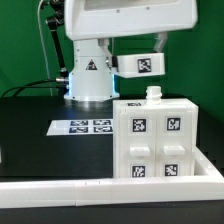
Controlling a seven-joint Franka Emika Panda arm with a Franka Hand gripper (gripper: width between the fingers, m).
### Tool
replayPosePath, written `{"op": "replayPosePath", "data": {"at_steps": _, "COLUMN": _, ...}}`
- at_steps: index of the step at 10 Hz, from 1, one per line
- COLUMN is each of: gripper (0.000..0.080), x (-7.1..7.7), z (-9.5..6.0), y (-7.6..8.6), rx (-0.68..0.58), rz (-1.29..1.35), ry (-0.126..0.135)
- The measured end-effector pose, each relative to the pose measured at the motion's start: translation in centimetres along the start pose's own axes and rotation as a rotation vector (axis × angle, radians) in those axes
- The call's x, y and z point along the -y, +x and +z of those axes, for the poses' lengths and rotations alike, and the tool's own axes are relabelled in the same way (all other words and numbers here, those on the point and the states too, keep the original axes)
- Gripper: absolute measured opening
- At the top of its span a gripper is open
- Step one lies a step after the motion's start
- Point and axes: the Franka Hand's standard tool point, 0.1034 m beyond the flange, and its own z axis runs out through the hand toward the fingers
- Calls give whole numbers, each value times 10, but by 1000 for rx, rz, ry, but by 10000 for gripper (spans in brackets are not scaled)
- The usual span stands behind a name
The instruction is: Assemble cabinet
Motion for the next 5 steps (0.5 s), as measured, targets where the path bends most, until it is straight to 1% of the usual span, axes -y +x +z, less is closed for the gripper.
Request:
{"op": "replayPosePath", "data": {"at_steps": 1, "gripper": 560, "x": 7, "z": 3, "y": 9, "rx": -1, "rz": 5, "ry": -3}}
{"op": "replayPosePath", "data": {"at_steps": 2, "gripper": 560, "x": 12, "z": 5, "y": 11, "rx": 22, "rz": -16, "ry": -27}}
{"op": "replayPosePath", "data": {"at_steps": 5, "gripper": 560, "x": 11, "z": 7, "y": 11, "rx": 22, "rz": -17, "ry": -26}}
